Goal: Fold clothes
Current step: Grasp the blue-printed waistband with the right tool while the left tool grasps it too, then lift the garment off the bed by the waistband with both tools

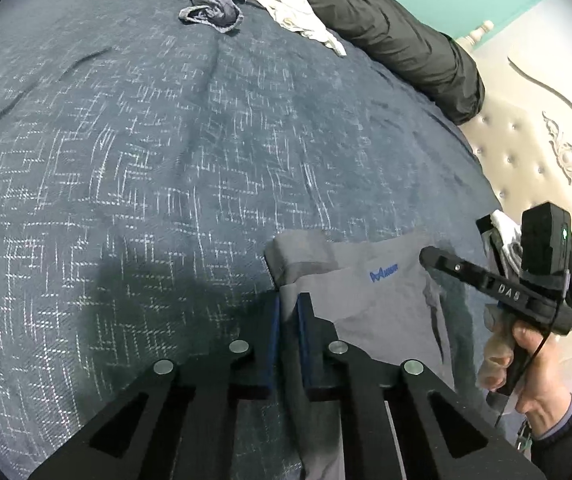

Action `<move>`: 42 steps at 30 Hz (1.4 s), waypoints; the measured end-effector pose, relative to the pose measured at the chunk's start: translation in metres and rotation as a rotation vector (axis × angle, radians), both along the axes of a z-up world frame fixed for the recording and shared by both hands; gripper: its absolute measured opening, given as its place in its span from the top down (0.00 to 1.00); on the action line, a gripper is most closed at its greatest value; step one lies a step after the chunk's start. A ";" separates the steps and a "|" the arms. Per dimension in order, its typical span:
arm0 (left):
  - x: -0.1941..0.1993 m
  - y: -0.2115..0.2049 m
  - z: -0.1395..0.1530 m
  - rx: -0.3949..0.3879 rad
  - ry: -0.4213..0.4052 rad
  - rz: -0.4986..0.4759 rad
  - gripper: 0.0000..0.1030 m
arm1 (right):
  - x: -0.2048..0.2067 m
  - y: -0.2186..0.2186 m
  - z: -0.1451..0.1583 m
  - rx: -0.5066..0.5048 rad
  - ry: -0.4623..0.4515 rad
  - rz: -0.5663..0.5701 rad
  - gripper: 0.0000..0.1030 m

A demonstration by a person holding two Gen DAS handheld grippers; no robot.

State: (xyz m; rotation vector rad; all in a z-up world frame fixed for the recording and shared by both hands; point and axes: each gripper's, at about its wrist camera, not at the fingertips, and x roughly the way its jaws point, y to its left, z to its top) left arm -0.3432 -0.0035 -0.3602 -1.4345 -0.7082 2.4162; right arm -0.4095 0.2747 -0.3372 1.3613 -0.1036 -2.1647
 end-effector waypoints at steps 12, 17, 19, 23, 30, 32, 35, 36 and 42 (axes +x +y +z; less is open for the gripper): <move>0.001 -0.003 -0.006 0.063 0.001 0.012 0.77 | -0.012 -0.004 -0.012 -0.066 -0.049 0.016 0.92; 0.003 -0.006 -0.002 0.087 0.015 0.025 0.64 | -0.014 0.006 -0.011 -0.140 -0.063 -0.014 0.78; 0.002 -0.003 -0.003 0.070 0.013 0.013 0.64 | -0.014 0.004 -0.010 -0.135 -0.061 0.003 0.71; -0.001 -0.001 -0.004 0.074 0.024 0.012 0.64 | -0.012 -0.005 -0.012 -0.076 -0.046 0.026 0.71; 0.002 0.005 0.001 0.038 0.038 -0.008 0.90 | -0.003 -0.015 -0.006 -0.055 -0.002 0.076 0.94; 0.004 0.007 0.006 0.032 0.053 -0.011 0.93 | 0.002 -0.016 0.000 -0.065 0.016 0.092 0.94; 0.010 0.008 0.020 0.024 0.078 -0.015 0.93 | 0.008 -0.015 0.015 -0.086 0.047 0.092 0.95; 0.012 0.009 0.026 0.022 0.088 -0.016 0.93 | 0.010 -0.014 0.020 -0.087 0.060 0.094 0.95; 0.029 0.018 0.084 0.006 0.165 -0.026 0.94 | 0.027 0.002 0.070 -0.127 0.138 0.095 0.95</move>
